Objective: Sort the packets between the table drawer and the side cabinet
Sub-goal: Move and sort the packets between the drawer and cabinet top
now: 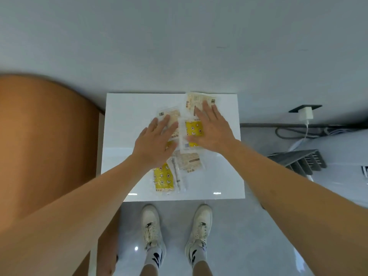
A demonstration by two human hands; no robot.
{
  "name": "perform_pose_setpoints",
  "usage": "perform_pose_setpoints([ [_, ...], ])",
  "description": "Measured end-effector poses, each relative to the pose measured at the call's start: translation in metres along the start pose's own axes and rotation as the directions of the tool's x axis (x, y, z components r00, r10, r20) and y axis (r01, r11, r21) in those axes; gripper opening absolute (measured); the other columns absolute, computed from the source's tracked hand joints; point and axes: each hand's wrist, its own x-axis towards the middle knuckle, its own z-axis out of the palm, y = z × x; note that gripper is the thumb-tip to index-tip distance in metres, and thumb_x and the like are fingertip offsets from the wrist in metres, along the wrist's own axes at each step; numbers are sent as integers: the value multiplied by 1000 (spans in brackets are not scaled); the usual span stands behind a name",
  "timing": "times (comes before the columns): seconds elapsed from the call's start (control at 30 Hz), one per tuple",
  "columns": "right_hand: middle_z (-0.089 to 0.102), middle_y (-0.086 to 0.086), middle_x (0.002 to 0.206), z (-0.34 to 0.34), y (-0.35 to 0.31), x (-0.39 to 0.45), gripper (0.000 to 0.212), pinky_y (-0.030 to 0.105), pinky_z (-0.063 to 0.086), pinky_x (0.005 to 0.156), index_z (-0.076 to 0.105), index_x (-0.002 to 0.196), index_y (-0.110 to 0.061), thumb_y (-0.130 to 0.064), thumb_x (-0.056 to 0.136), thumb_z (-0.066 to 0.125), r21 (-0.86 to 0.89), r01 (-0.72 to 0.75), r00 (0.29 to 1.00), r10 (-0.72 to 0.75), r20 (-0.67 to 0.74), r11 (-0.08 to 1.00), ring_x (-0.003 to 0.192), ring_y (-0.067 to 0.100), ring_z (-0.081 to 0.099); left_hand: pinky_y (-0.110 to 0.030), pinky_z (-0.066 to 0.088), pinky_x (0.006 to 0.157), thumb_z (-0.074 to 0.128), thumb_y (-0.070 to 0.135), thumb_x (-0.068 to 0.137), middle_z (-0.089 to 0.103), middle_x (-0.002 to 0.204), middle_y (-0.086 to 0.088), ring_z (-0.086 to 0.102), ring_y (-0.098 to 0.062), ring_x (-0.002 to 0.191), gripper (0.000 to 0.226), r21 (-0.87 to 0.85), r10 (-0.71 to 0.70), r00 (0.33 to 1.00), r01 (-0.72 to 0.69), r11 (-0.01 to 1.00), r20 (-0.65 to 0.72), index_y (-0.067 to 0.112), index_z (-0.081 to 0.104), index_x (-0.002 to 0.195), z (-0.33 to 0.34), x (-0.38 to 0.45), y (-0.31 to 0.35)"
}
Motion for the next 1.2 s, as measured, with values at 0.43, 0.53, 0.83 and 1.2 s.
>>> perform_pose_setpoints([
  [0.43, 40, 12, 149, -5, 41, -44, 66, 53, 44, 107, 48, 146, -20, -46, 89, 71, -40, -40, 974, 30, -224, 998, 140, 34, 34, -54, 34, 118, 39, 55, 100, 12, 169, 2, 8, -29, 156, 61, -196, -109, 992, 94, 976, -70, 31, 32, 155, 12, -57, -21],
  [0.53, 23, 14, 163, -12, 37, -27, 73, 55, 36, 114, 36, 154, -22, -41, 92, 69, 34, -84, 975, 90, -201, 996, 151, 37, 19, -57, 36, 115, 45, 50, 101, 14, 168, -5, 13, -34, 154, 54, -258, -177, 978, 143, 955, -113, 34, 36, 151, 11, -51, -16],
  [0.83, 47, 9, 131, -7, 30, -13, 57, 47, 48, 95, 53, 137, -28, -35, 86, 75, 43, -208, 938, 211, -276, 977, 120, 32, 45, -57, 32, 118, 52, 48, 99, 17, 166, -9, 12, -36, 153, 53, -205, -190, 975, 163, 965, -119, 35, 40, 150, 14, -23, -17],
  [1.2, 63, 2, 103, -23, 24, -20, 35, 32, 55, 72, 55, 118, -12, -7, 88, 72, 550, -213, 901, 380, -209, 807, 94, 24, 66, -50, 46, 104, 79, 35, 83, 36, 151, -7, 43, -32, 133, 63, -221, -253, 946, 208, 953, -203, 24, 48, 136, 4, -11, -16],
])
